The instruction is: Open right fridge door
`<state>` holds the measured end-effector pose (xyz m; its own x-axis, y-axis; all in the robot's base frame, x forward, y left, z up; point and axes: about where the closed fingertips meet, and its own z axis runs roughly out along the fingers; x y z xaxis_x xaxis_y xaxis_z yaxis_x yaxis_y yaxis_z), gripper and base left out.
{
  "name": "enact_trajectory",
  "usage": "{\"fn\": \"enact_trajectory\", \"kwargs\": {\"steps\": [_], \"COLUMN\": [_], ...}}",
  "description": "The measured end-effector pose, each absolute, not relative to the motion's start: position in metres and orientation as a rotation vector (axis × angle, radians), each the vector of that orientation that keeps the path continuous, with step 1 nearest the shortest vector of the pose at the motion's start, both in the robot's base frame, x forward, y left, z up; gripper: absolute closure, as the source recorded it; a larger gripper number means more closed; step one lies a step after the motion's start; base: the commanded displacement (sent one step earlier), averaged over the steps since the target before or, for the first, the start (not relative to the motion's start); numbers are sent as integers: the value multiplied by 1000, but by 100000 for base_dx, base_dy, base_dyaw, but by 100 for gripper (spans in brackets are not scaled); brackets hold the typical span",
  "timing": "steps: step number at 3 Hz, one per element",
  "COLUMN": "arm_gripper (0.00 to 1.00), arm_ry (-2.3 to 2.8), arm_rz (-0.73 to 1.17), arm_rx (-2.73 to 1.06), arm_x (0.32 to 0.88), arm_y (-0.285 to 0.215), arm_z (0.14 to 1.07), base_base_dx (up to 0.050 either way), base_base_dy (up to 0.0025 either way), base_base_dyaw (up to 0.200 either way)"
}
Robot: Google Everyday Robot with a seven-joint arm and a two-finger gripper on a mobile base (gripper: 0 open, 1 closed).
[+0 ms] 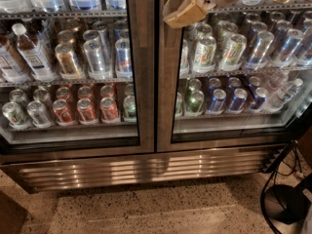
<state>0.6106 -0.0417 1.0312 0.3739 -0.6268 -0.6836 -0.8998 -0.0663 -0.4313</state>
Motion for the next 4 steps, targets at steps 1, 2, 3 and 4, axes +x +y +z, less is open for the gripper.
{"fn": "enact_trajectory", "kwargs": {"steps": [1,2,3,4], "arm_gripper": [100,100,100,100], "arm_ry": [1318,1287,1287,1286], "arm_rz": [411,411,411,397], "arm_rx": [-1790,-1787,-1787,-1799], "arm_x": [609,609,609,609], "arm_y": [-41,-41,-41,-40], "arm_z": [1032,1036,1036,1036], "base_base_dx": [0,0,0,0], "base_base_dy": [0,0,0,0], "base_base_dyaw": [0,0,0,0]}}
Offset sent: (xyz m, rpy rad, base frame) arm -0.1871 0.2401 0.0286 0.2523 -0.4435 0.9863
